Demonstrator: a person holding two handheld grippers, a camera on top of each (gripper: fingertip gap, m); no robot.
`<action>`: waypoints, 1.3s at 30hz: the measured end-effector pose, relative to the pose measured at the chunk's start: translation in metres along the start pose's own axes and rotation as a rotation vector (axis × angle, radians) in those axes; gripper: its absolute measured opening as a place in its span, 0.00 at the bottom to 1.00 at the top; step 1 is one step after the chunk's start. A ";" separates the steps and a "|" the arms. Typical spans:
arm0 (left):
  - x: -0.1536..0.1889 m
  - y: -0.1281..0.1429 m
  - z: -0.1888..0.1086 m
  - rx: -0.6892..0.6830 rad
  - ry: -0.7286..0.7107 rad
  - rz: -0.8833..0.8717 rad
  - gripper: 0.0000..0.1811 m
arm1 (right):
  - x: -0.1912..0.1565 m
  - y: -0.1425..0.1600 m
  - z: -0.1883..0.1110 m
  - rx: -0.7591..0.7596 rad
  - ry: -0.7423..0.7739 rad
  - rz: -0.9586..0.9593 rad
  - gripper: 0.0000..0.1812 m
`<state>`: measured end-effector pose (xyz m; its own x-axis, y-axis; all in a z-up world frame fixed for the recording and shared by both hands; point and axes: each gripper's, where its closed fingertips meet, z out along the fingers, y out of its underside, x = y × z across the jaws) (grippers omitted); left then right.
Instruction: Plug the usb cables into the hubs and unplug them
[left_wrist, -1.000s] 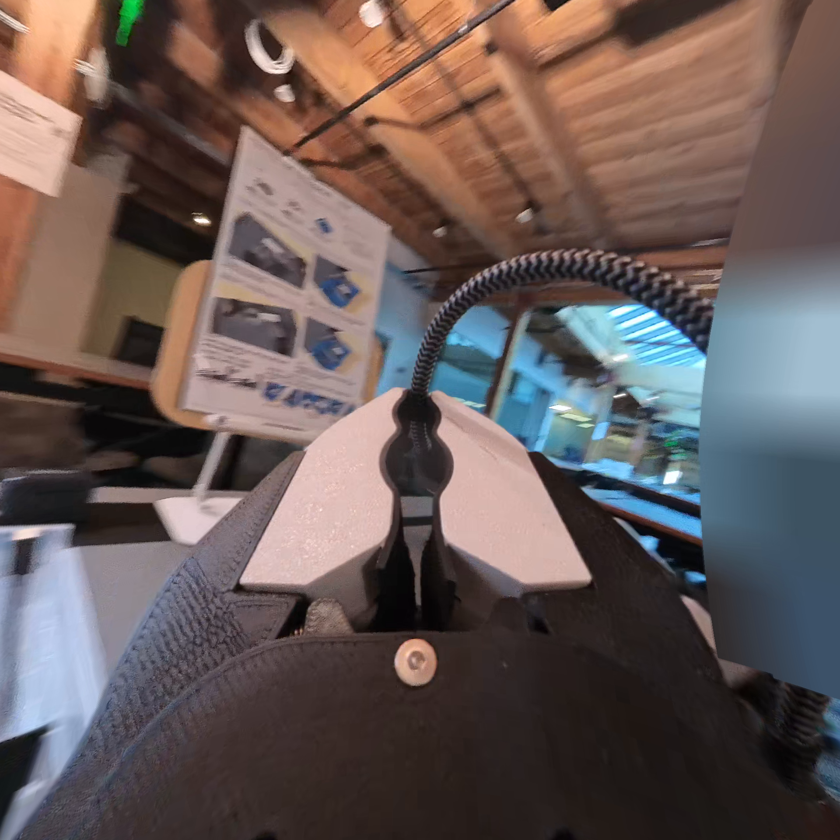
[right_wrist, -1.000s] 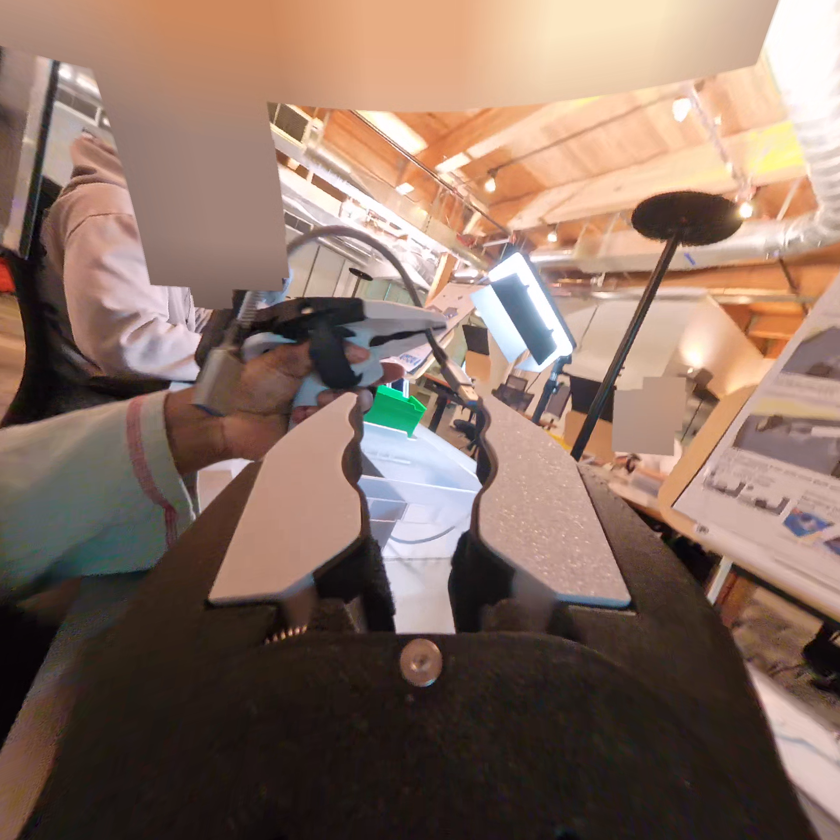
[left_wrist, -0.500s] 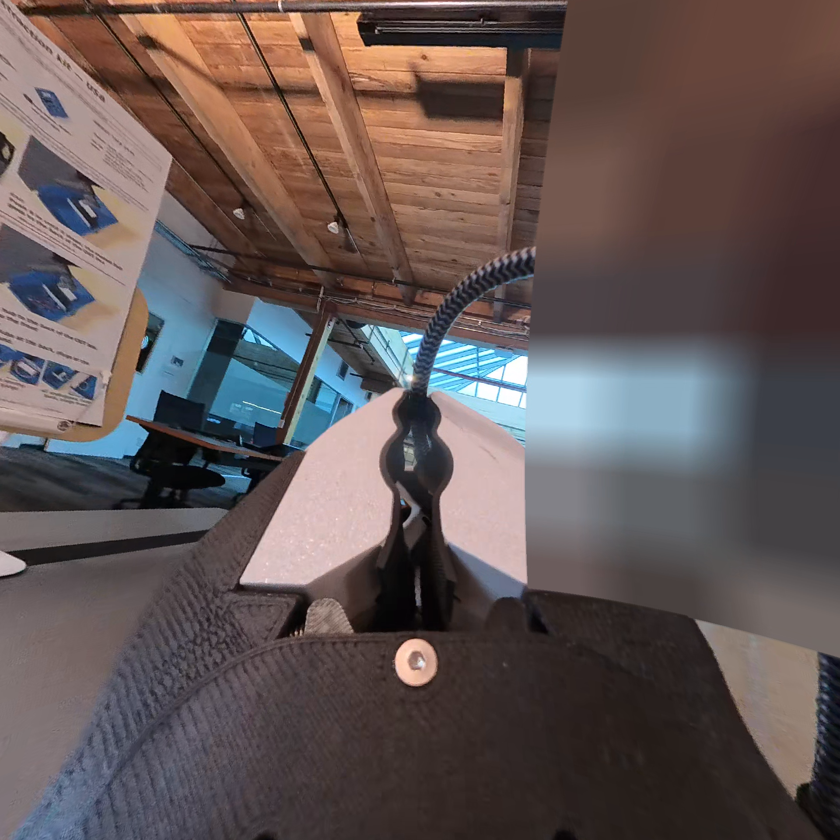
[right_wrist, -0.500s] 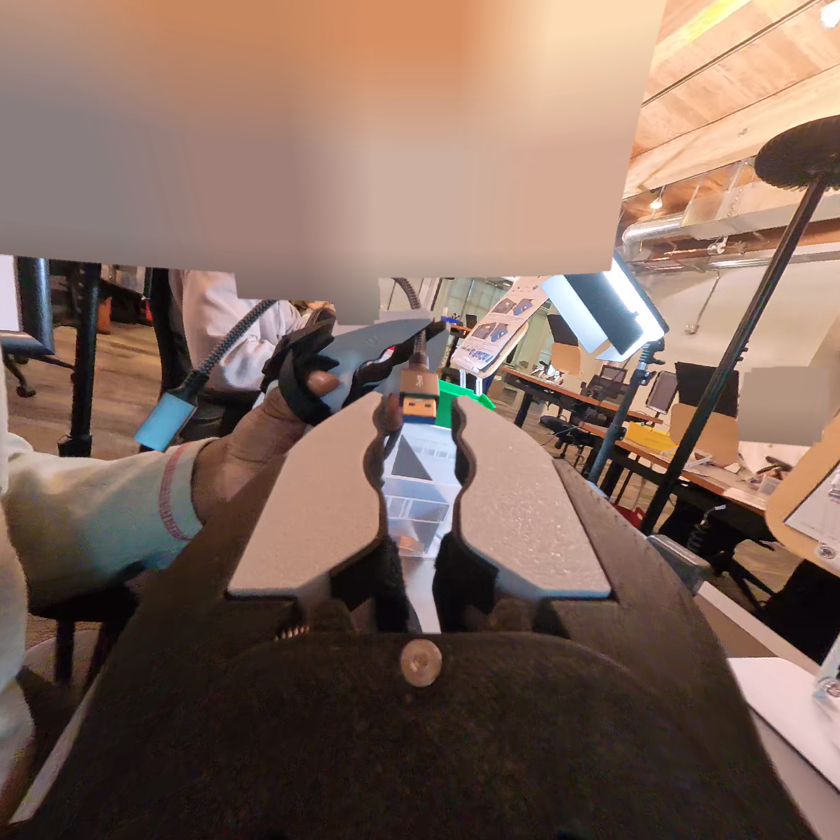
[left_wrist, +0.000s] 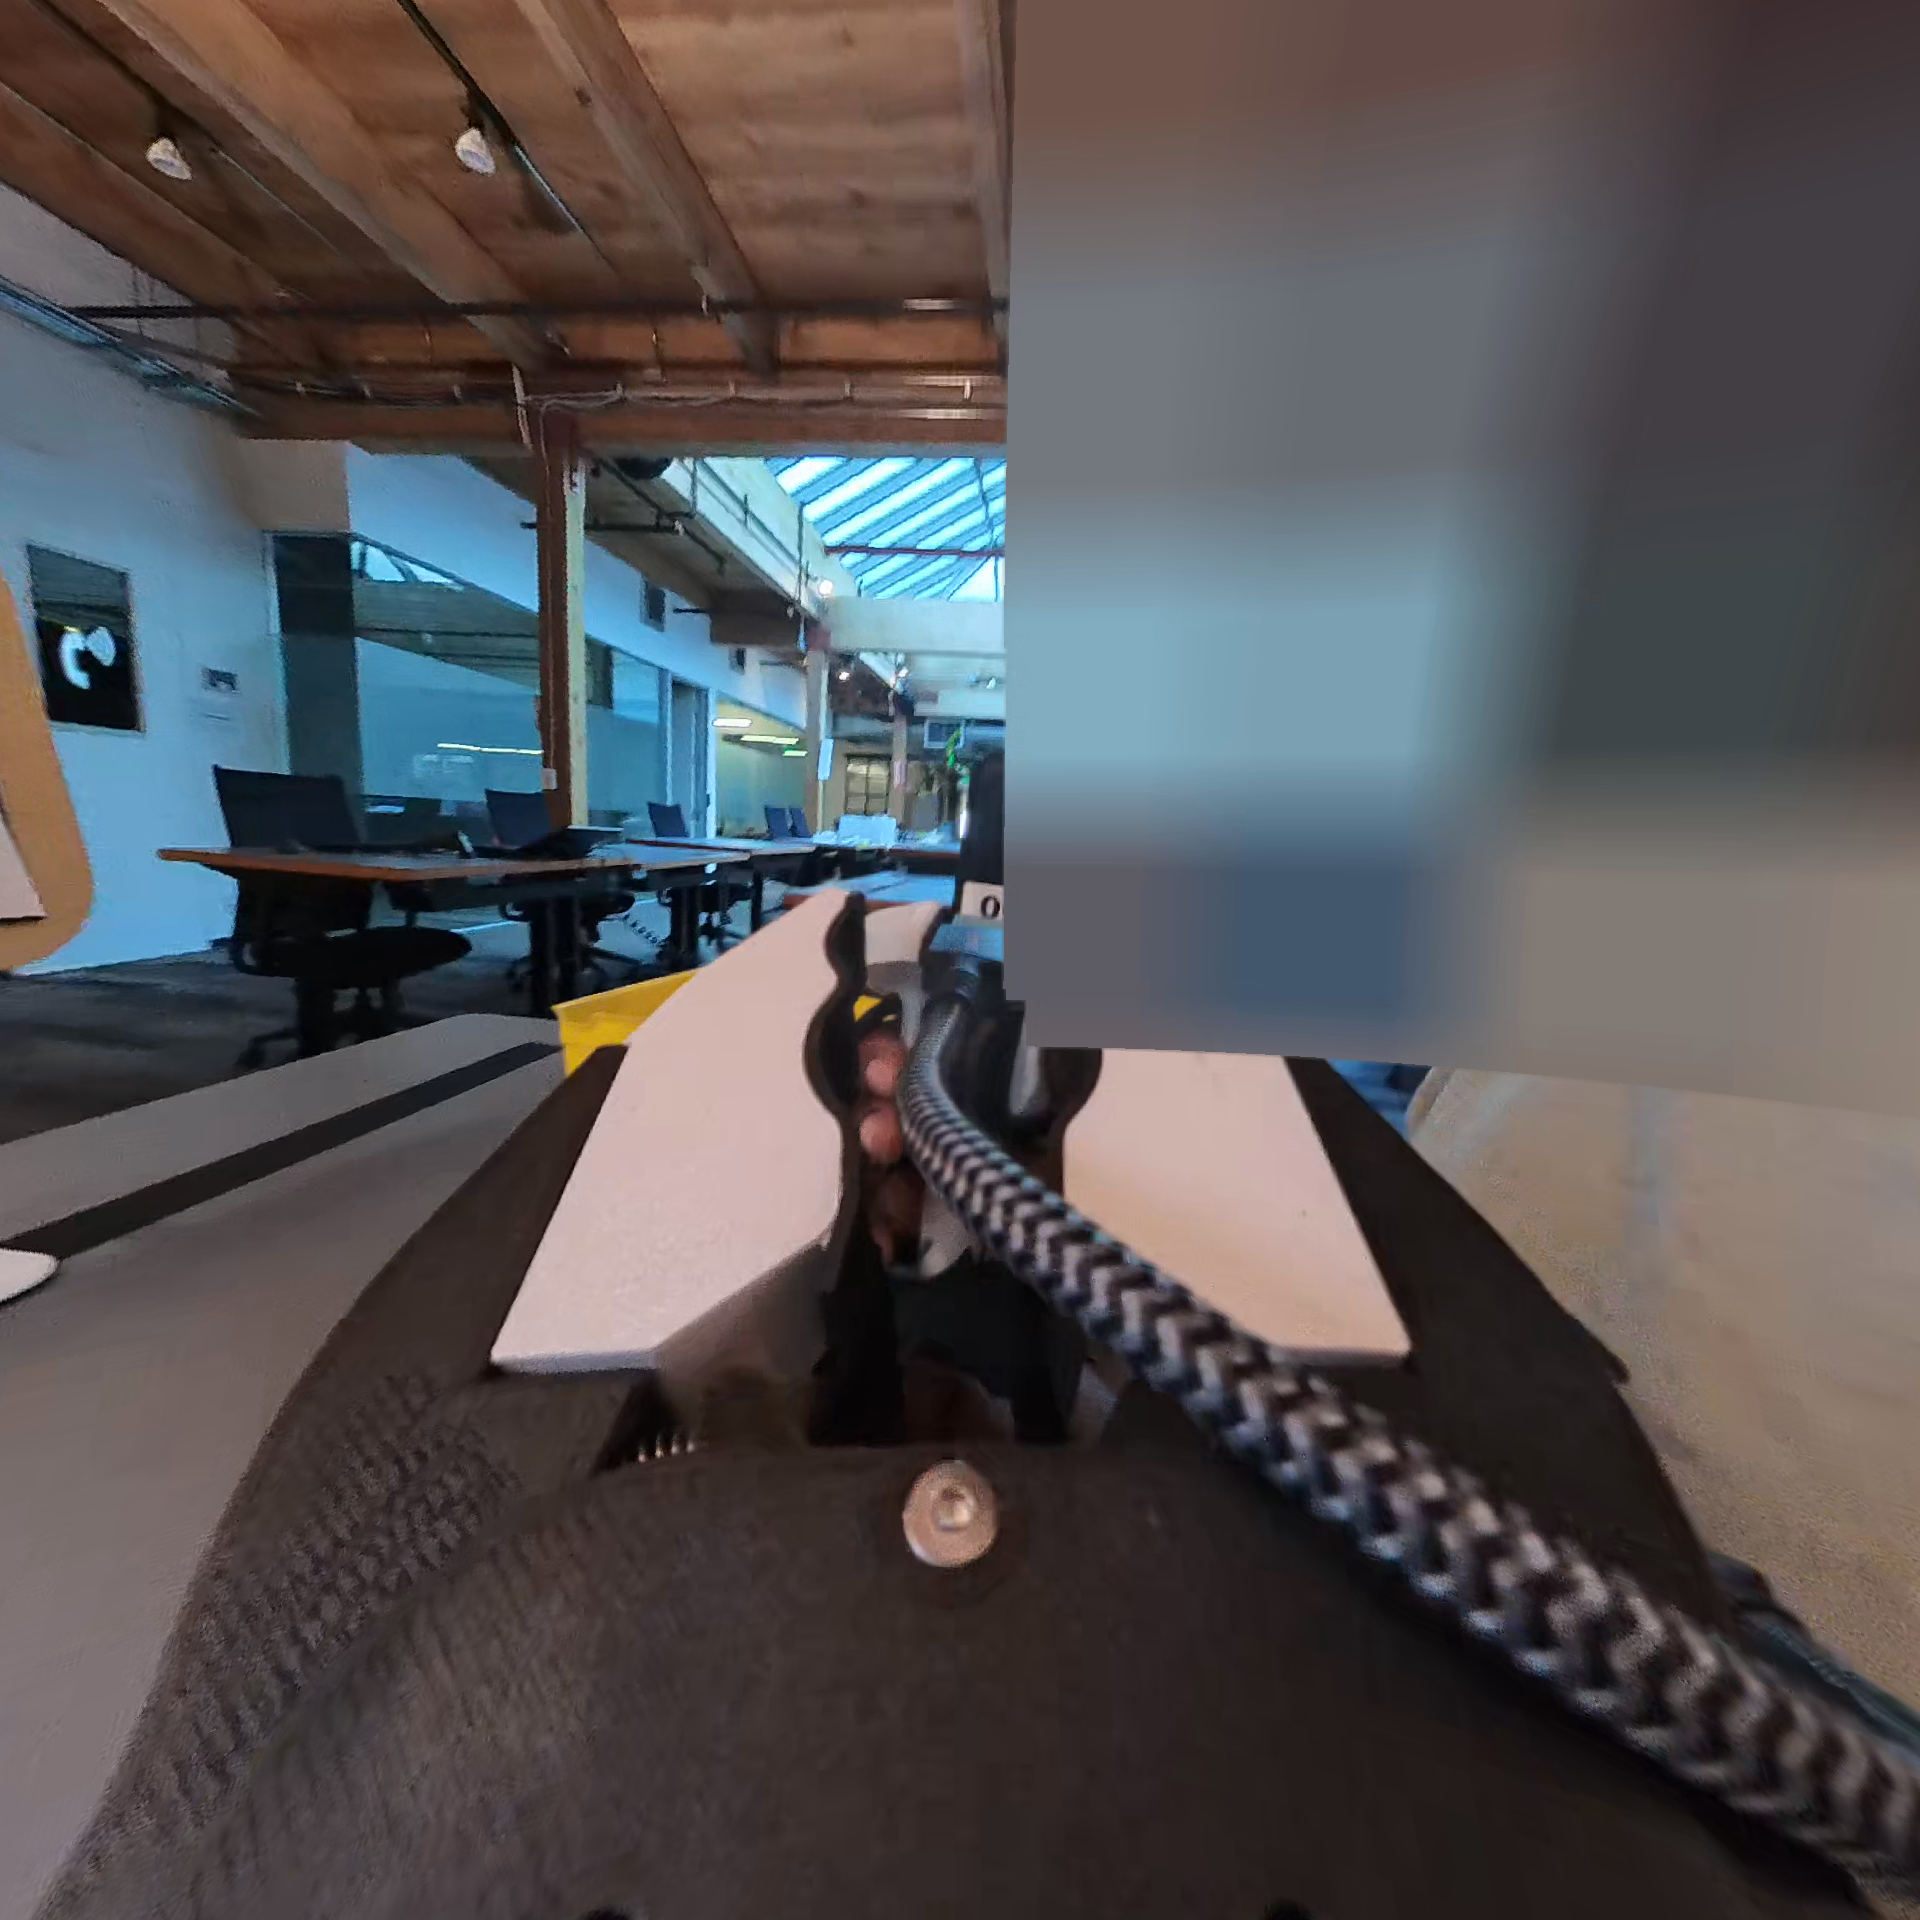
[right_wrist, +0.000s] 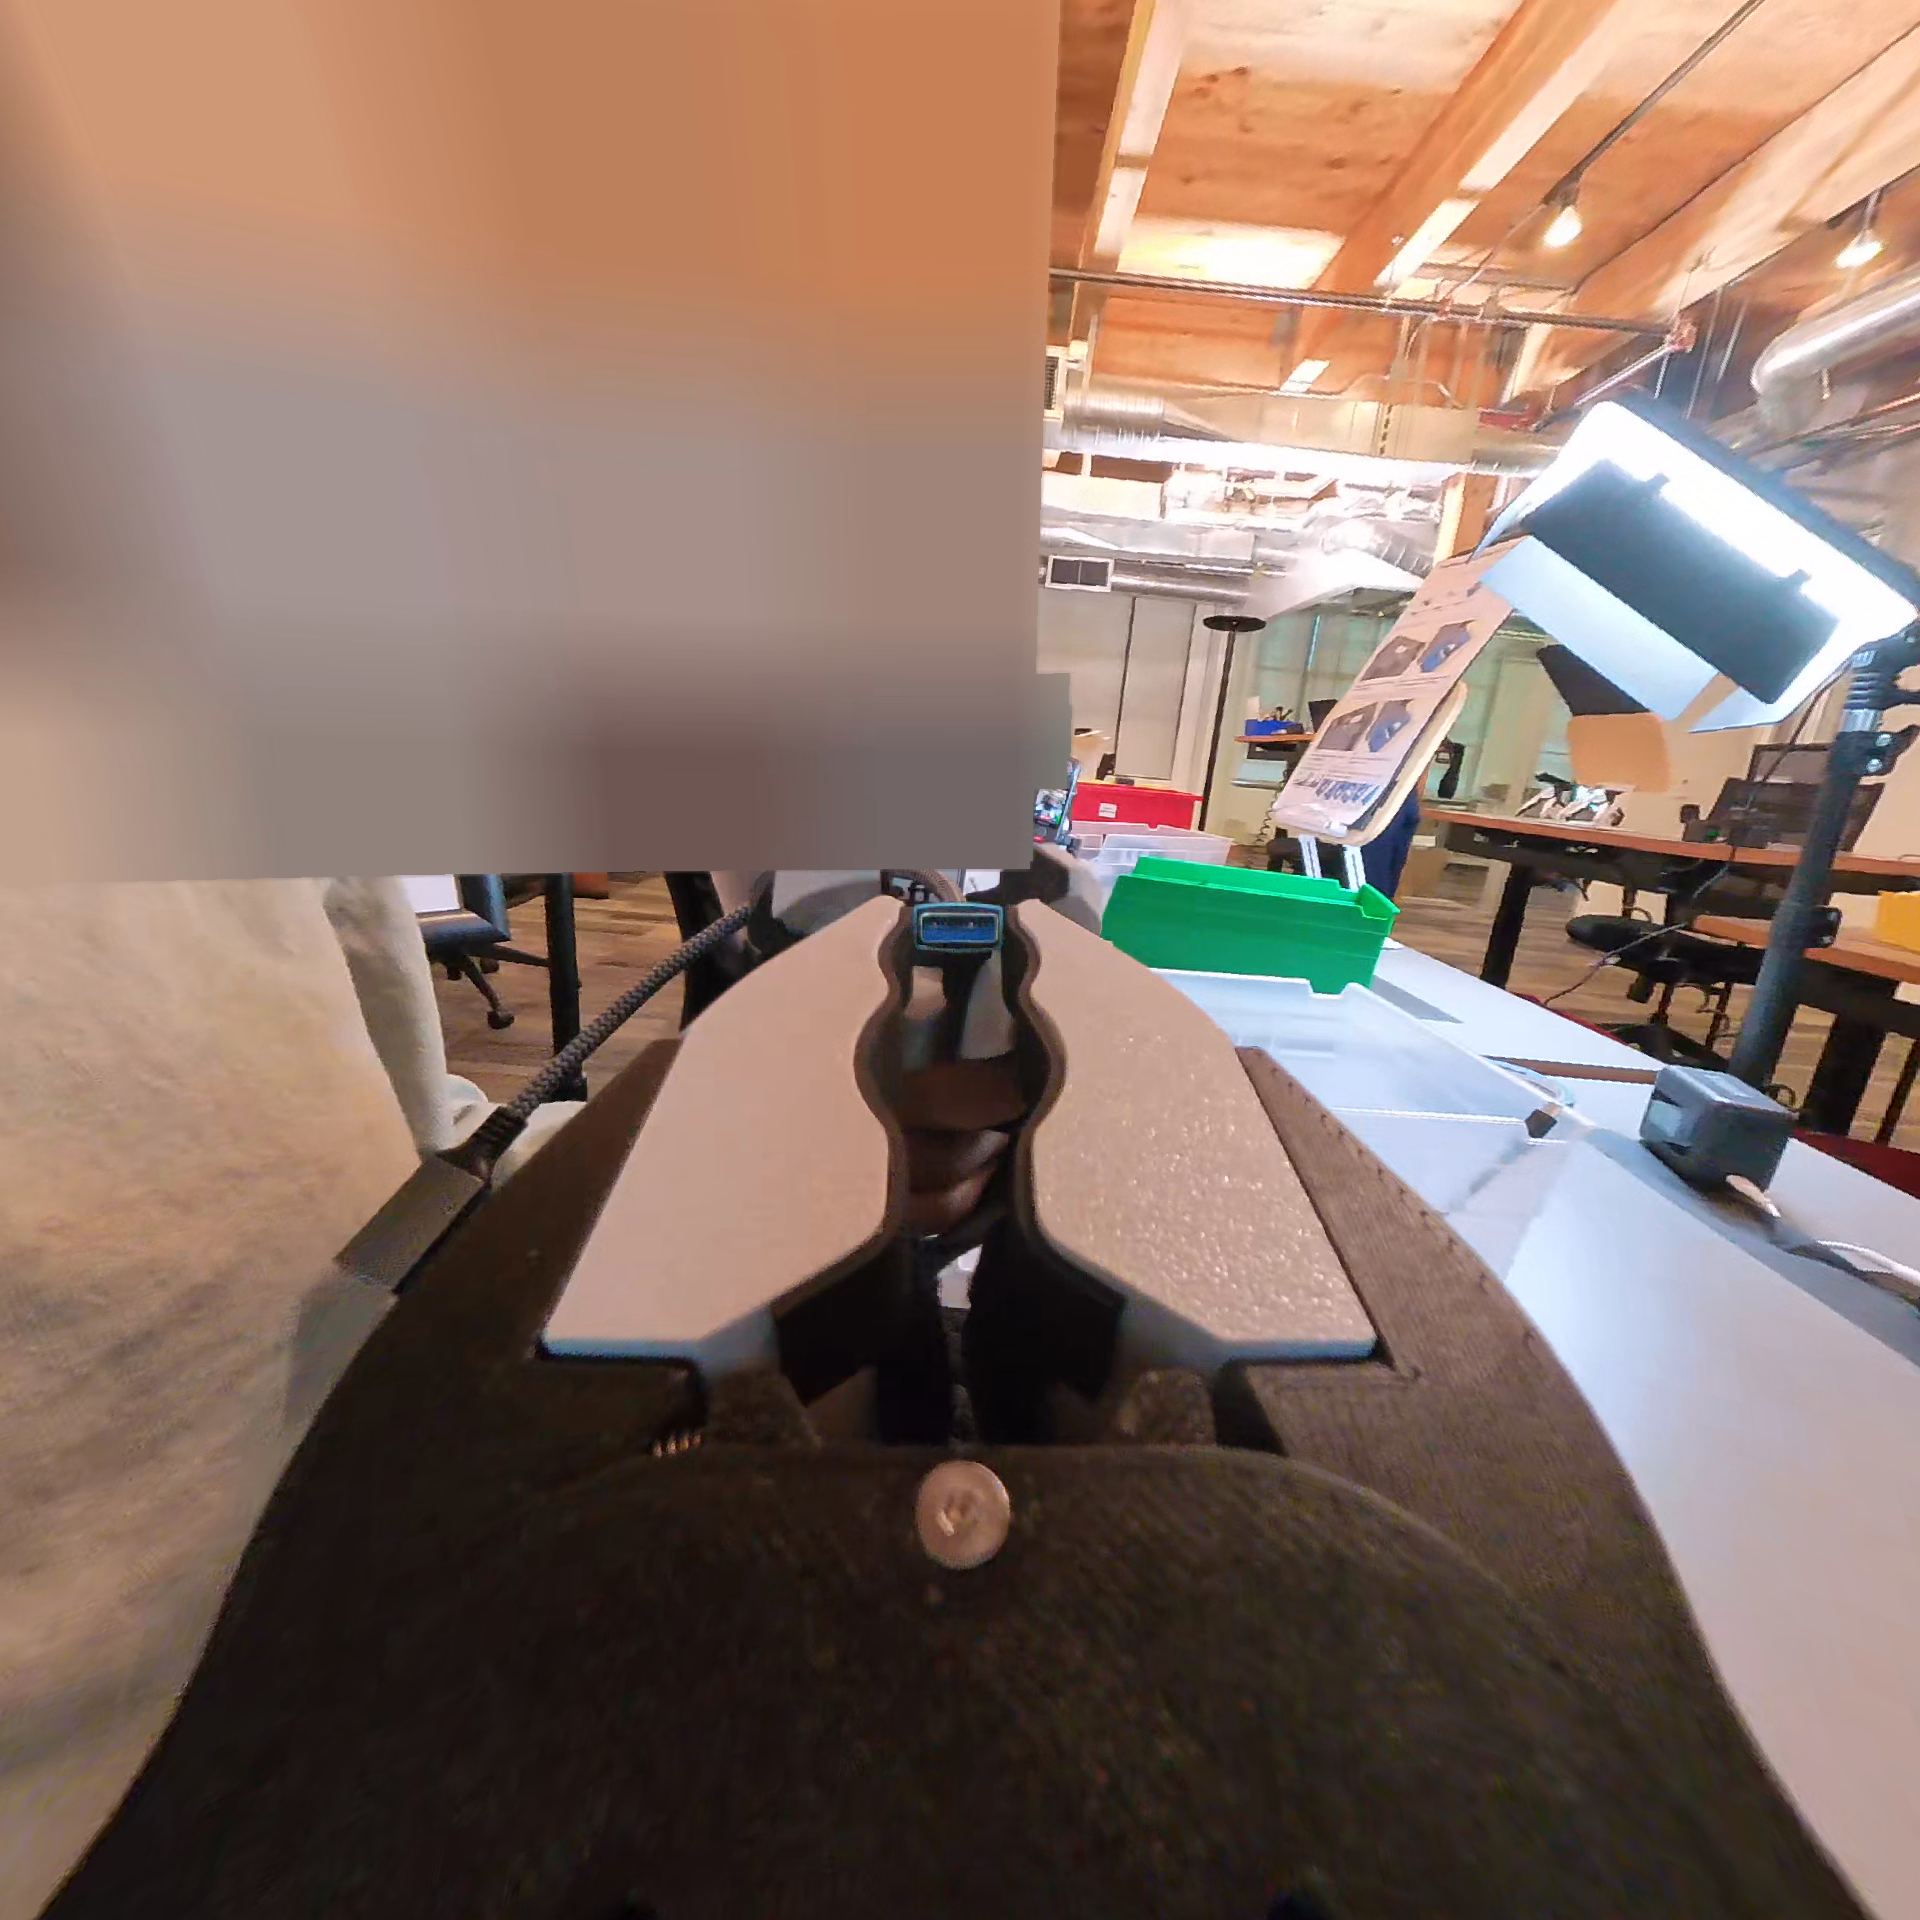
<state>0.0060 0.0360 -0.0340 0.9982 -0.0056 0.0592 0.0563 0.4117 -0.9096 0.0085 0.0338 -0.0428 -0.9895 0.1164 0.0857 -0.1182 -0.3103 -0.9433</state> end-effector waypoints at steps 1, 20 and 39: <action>0.000 0.002 -0.001 -0.024 -0.007 0.026 0.18 | 0.000 0.000 0.000 0.003 -0.002 0.007 0.09; -0.009 0.007 -0.015 -0.154 -0.088 0.221 0.05 | 0.029 -0.066 -0.123 -0.057 0.484 -0.322 0.25; -0.022 0.079 0.011 -0.485 -0.026 0.190 0.05 | 0.004 0.050 -0.228 -0.865 0.506 -0.116 0.35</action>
<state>-0.0119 0.0787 -0.1029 0.9913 0.0530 -0.1208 -0.1172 -0.0665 -0.9909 0.0178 0.2335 -0.1628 -0.8001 0.5517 0.2355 0.0880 0.4963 -0.8637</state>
